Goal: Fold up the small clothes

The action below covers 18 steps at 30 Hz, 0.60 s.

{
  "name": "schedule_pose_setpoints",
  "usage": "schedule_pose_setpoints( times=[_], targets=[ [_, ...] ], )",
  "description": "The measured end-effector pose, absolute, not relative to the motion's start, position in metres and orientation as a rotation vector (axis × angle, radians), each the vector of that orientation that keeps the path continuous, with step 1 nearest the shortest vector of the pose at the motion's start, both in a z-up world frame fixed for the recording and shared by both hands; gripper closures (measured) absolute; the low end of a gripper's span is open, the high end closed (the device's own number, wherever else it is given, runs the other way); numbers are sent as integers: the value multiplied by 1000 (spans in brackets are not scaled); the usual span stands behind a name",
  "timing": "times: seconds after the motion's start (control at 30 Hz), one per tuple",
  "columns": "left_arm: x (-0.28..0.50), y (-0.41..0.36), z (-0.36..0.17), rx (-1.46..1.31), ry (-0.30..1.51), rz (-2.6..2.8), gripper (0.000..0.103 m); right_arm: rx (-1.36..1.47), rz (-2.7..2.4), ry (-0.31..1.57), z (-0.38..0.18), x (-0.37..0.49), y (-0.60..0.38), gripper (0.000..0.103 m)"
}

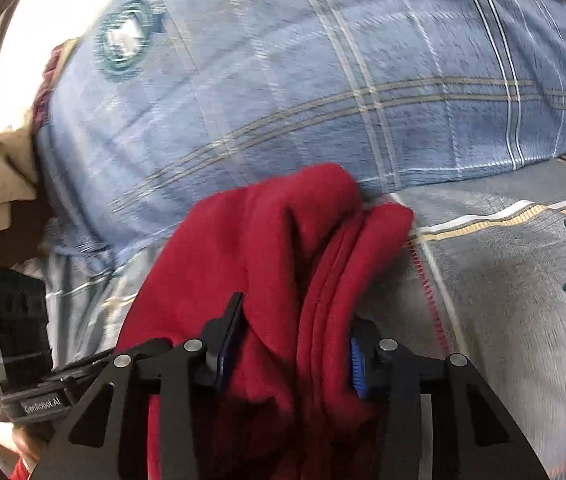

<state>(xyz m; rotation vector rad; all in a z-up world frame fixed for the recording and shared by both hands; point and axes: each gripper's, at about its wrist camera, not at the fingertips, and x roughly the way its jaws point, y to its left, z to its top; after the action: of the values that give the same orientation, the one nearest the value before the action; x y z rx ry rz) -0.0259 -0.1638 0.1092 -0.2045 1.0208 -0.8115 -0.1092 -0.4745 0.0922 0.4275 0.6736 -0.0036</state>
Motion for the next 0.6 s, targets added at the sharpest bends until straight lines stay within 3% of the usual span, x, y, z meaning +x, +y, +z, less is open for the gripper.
schedule_pose_setpoints(
  times=[0.17, 0.27, 0.37, 0.6],
  targets=[
    [-90, -118, 112, -101, 1014, -729, 54, 429, 84, 667, 103, -162, -417, 56],
    [-102, -108, 75, -40, 1078, -630, 53, 453, 97, 714, 75, -173, -392, 46],
    [-109, -93, 64, -61, 1025, -590, 45, 392, 9, 815, 52, -176, -382, 44],
    [-112, -90, 79, 0, 935, -485, 39, 153, 74, 654, 104, -214, -336, 43]
  ],
)
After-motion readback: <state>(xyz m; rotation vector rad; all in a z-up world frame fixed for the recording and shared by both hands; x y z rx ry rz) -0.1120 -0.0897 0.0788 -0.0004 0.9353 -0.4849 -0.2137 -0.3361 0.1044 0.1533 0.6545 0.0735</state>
